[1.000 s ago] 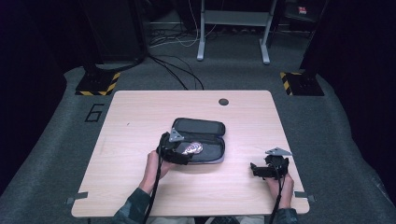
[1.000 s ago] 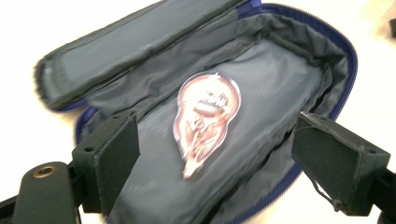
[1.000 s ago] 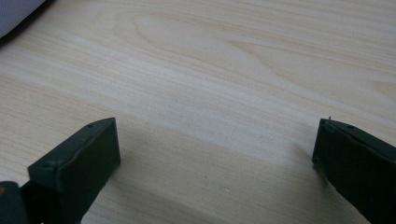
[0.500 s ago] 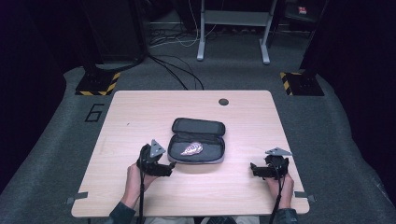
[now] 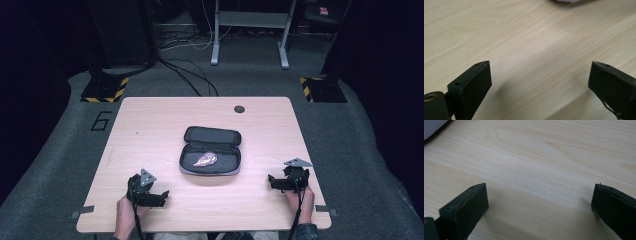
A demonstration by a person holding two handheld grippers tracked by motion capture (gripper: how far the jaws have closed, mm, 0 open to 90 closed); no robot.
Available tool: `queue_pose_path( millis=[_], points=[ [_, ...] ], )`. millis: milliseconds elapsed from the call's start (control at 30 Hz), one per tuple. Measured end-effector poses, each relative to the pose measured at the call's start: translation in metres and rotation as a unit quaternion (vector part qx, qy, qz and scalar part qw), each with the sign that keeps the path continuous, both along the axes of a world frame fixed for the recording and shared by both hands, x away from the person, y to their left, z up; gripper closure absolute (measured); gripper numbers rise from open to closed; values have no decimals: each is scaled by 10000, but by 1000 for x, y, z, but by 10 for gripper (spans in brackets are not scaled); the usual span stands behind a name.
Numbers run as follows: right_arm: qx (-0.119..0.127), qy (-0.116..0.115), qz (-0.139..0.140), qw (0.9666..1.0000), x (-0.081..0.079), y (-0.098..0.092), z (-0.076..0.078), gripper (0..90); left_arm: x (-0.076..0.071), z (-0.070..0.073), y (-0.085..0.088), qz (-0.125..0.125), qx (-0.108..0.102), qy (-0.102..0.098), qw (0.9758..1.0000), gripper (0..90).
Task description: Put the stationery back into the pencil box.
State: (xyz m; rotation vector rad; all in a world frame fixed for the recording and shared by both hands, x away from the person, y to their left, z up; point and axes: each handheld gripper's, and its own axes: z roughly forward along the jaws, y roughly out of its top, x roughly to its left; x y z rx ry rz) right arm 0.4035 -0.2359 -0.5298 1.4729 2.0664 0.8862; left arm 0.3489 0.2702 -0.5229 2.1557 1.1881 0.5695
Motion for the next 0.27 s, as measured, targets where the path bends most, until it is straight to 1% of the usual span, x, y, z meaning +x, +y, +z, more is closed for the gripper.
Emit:
queue_pose_path(
  millis=[33, 67, 100, 133, 167, 200, 233, 267],
  points=[
    [-5, 1, -1, 10000, 0, 0, 0, 4, 0, -1, 2, 42, -7, 12, 10000, 30],
    [-5, 1, -1, 10000, 0, 0, 0, 4, -1, -4, 3, 129, -101, -15, 9999, 19],
    [-5, 1, -2, 10000, 0, 0, 0, 3, -1, -4, 4, 125, -113, -16, 9999, 11],
    [-4, 2, -2, 10000, 0, 0, 0, 3, -1, -4, 5, 141, -171, 30, 9998, 9],
    [2, 5, -4, 10000, 0, 0, 0, 2, -1, -6, 6, 176, -204, -45, 9996, 3],
    [-8, -8, 12, 10000, 1, 0, 0, 1, -1, -6, 7, 157, -245, -29, 9996, 2],
    [-1, -4, 0, 10000, 1, 0, 0, 1, -1, -7, 7, 190, -310, -18, 9993, 1],
    [2, -3, -4, 10000, 1, 0, 0, 0, -1, -8, 8, 214, -385, -61, 9990, 1]
  ],
)
